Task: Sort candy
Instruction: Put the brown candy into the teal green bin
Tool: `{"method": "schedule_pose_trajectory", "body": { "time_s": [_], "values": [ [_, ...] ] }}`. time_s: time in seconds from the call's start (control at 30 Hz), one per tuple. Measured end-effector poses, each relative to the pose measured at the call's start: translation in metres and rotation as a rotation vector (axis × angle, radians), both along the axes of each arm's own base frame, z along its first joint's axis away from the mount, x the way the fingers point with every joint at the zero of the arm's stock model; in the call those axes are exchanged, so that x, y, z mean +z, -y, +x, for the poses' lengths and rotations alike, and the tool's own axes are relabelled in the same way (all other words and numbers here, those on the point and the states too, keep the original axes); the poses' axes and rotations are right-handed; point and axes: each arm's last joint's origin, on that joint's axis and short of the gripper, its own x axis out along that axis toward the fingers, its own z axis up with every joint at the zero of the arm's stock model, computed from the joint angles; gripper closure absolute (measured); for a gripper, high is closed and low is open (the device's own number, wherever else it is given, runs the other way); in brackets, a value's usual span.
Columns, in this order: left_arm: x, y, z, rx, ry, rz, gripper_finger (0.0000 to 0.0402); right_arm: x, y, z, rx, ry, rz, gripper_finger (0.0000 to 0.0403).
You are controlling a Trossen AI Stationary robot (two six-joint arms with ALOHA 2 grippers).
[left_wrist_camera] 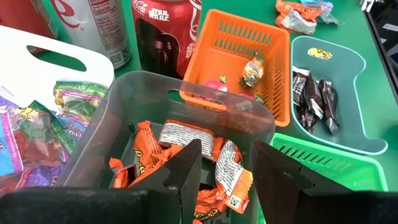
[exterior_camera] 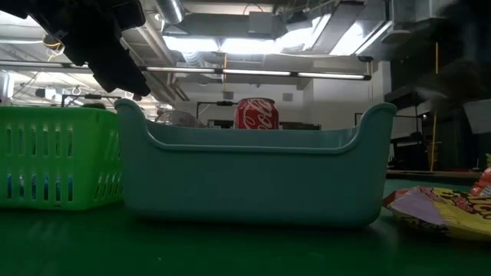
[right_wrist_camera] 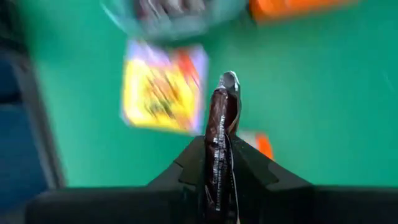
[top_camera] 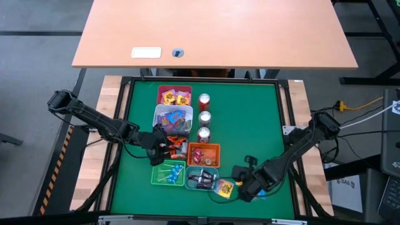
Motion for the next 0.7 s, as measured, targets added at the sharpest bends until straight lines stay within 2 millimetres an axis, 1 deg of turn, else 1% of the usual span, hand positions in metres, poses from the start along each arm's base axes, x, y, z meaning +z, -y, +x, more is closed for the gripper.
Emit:
{"method": "schedule_pose_trajectory", "body": {
  "time_s": [0.17, 0.3, 0.5, 0.7],
  "values": [
    [0.0, 0.0, 0.0, 0.0, 0.0, 0.0, 0.0276, 0.005, -0.002, 0.029, 0.119, 0.204, 0.07, 0.0349],
    [0.0, 0.0, 0.0, -0.001, 0.0, 0.001, 0.0276, 0.004, -0.002, 0.048, 0.231, 0.313, 0.069, 0.0349],
    [0.0, 0.0, 0.0, -0.001, 0.001, 0.001, 0.0276, 0.001, 0.003, 0.067, 0.311, 0.393, 0.091, 0.0349],
    [0.0, 0.0, 0.0, -0.001, 0.0, 0.002, 0.0276, 0.004, 0.008, 0.075, 0.312, 0.432, 0.124, 0.0347]
  ]
}}
